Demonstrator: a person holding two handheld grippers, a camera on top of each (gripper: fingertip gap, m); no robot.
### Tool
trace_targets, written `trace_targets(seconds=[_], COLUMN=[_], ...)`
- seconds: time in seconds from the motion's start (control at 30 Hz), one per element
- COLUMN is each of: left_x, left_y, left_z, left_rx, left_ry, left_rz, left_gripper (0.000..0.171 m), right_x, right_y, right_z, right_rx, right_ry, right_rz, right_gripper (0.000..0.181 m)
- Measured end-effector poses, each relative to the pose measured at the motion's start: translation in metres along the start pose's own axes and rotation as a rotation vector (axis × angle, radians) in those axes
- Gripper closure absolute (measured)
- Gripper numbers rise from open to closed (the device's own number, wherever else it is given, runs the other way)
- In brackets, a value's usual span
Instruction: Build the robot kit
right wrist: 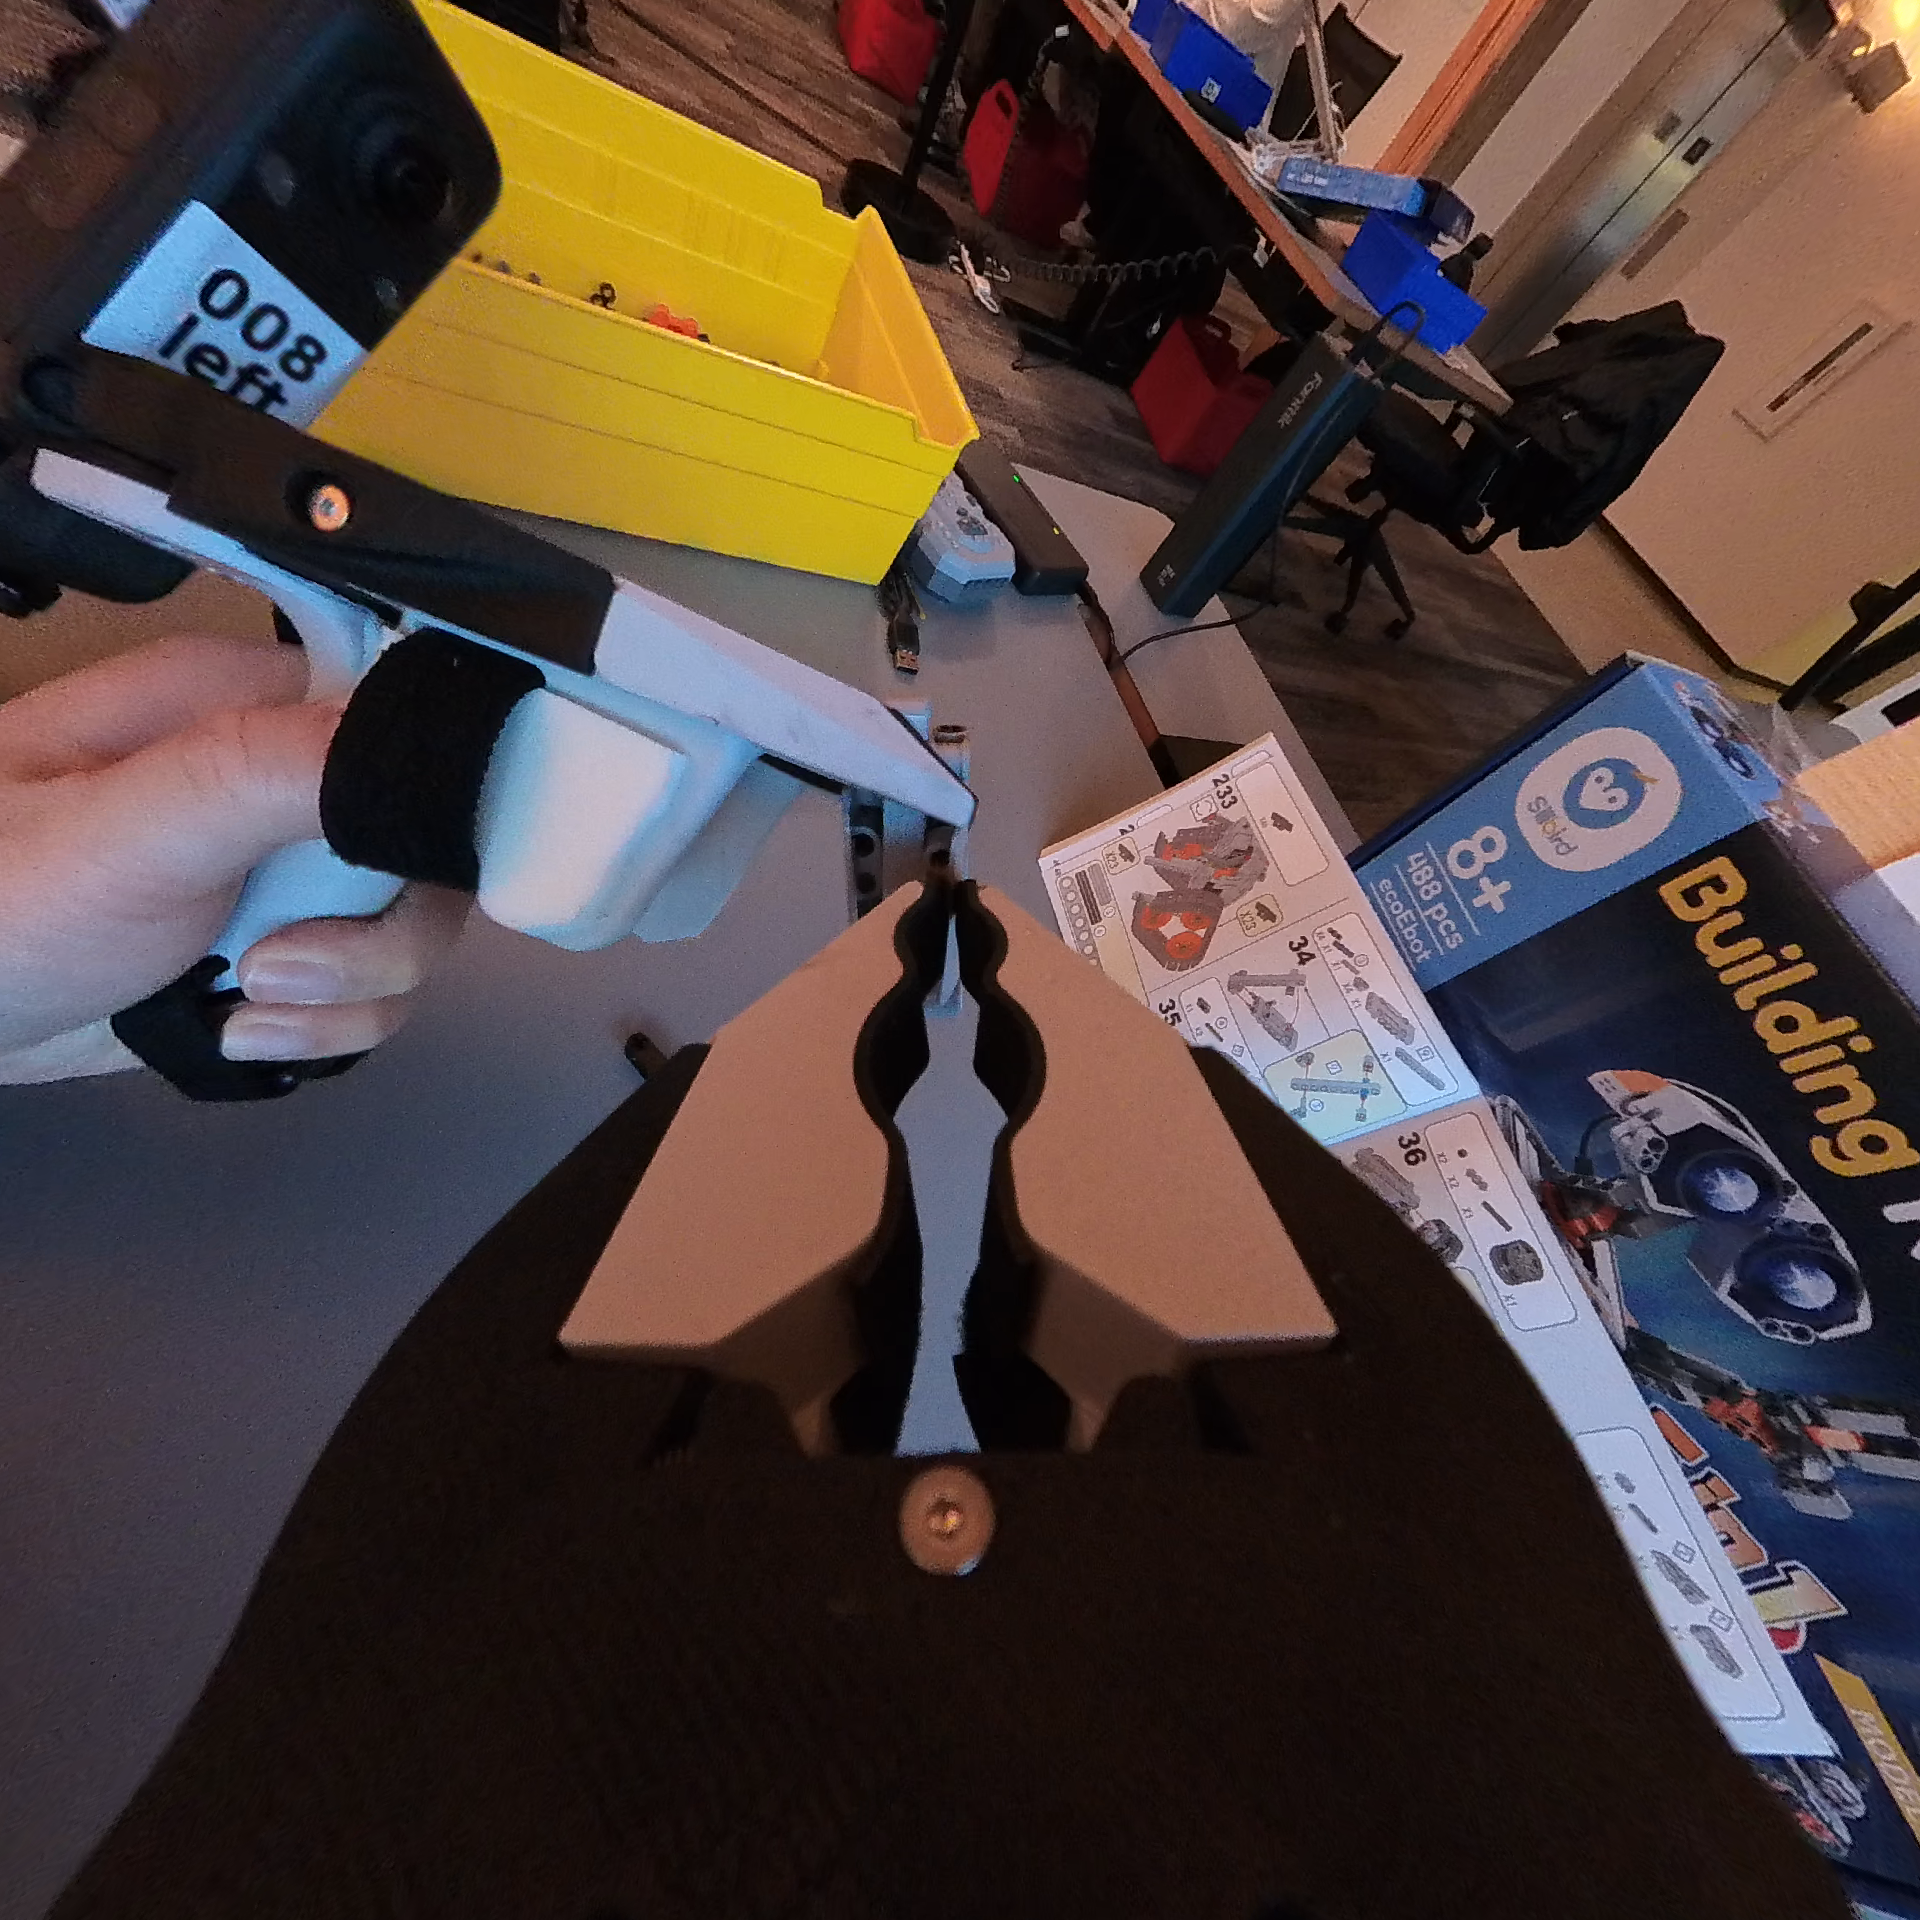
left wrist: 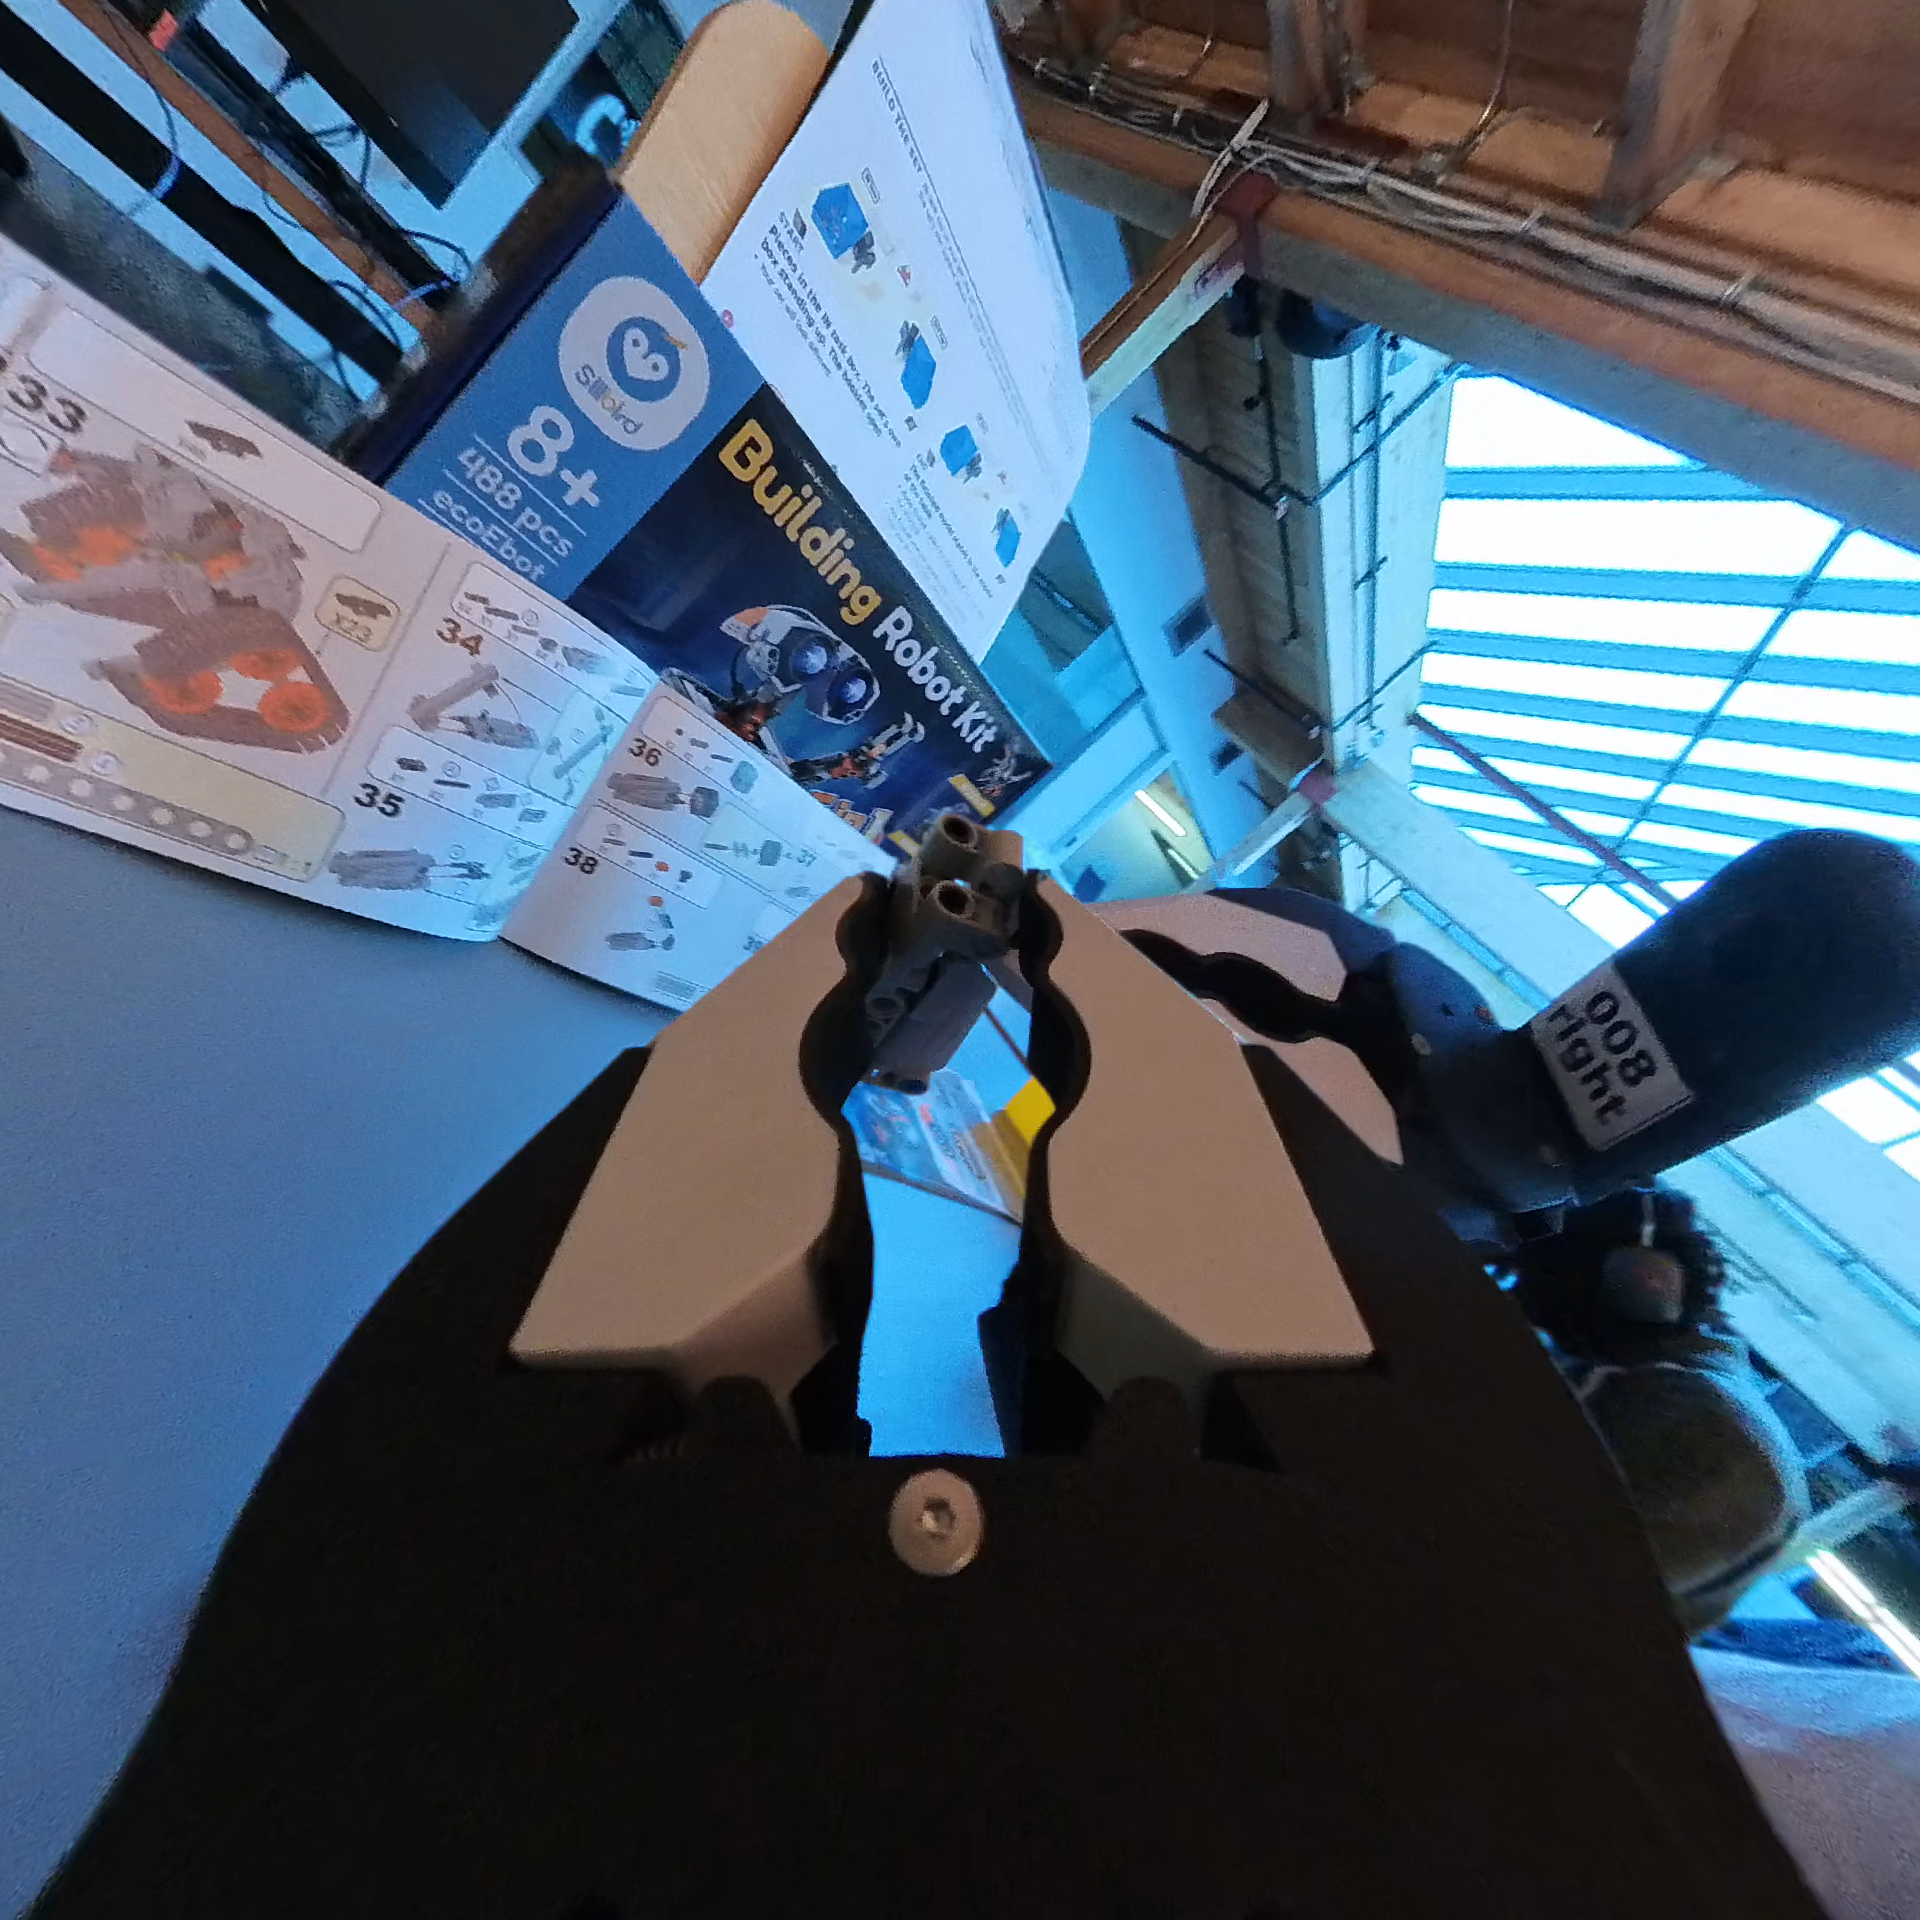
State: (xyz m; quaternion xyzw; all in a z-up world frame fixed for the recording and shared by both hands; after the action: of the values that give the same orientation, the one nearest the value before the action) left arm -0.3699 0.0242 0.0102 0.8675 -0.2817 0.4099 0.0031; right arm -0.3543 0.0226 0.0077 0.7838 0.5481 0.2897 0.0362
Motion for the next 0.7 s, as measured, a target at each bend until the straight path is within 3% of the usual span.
trace_targets(seconds=[0.7], left_x=[0.011], left_y=[-0.006], left_z=[0.013], left_rx=[-0.091], left_ry=[-0.460], left_rz=[-0.160], left_gripper=[0.148], right_x=[0.002], right_y=[0.008], right_z=[0.010], right_rx=[-0.110], right_ry=[-0.130], right_rz=[-0.072], right_gripper=[0.181])
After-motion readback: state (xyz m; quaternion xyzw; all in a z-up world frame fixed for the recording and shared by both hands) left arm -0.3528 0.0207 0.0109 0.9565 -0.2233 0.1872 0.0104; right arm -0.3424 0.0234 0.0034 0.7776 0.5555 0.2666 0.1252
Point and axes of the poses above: each gripper's, where its closed fingertips meet, y back along the fingers, z out of its underside, x = y × z across the jaws, the point moved 1 cm from there along y, back along the fingers, and after that the axes turned 2 degrees about -y, right-handed, at the moved point
